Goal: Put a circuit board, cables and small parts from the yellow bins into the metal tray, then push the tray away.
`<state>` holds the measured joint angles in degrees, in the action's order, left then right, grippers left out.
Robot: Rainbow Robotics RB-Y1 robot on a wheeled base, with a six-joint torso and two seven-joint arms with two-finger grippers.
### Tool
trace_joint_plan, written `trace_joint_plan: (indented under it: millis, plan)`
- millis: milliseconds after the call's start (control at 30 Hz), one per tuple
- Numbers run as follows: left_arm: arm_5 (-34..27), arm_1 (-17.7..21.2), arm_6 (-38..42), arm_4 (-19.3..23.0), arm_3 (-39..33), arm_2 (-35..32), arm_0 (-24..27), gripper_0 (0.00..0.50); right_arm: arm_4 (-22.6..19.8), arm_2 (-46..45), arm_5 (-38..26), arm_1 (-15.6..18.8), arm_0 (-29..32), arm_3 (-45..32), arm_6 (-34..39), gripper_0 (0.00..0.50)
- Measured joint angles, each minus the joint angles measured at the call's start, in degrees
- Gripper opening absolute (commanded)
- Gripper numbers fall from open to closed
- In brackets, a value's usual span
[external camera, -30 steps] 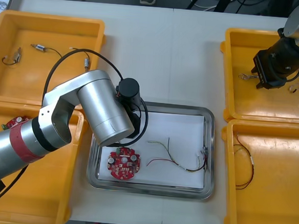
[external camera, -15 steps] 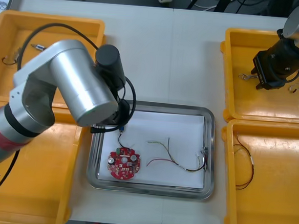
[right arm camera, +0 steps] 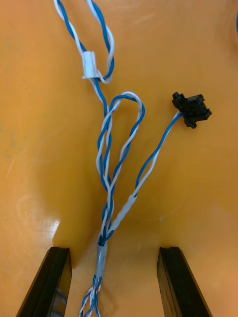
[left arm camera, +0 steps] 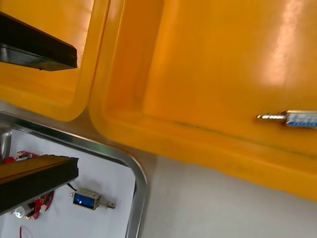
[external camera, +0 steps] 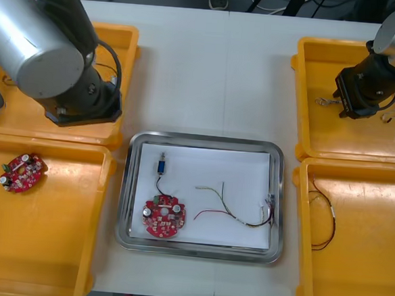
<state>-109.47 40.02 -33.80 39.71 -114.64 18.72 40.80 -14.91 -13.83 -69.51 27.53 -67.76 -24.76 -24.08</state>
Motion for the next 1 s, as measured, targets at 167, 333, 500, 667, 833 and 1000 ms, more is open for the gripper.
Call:
trace_joint_plan:
  millis: [167, 333, 500, 667, 833, 1000]
  plan:
    - [-0.01, 1.12, -8.61, 0.71, 4.19, -3.49, 0.63, 0.5, -0.68, 0.08, 0.01, 0.01, 0.11, 0.0, 0.0, 0.136]
    - [-0.02, 1.23, -17.82, 0.94, 10.21, -7.07, 1.99, 0.5, -1.38, 0.81, 0.01, 0.01, 0.19, -0.01, 0.0, 0.0]
    - [1.2, 1.24, -18.49, 0.94, 16.14, -8.96, 3.67, 0.5, -1.4, 0.96, 0.01, 0.01, 0.2, -0.03, 0.0, 0.0]
    - [4.67, 1.58, -18.93, 0.64, 21.16, -9.59, 4.87, 0.5, -1.38, 0.96, -0.96, 0.01, 0.26, -1.28, 0.0, 0.0]
    - [7.45, 2.18, -22.8, 0.04, 25.97, -10.84, 5.64, 0.5, -1.27, 0.96, -8.27, 0.08, 0.84, -7.02, -0.02, 0.0]
    - [10.22, 2.47, -30.81, -1.08, 30.91, -12.56, 6.43, 0.5, -1.03, 0.99, -15.45, 0.54, 1.05, -12.1, -0.41, 0.0]
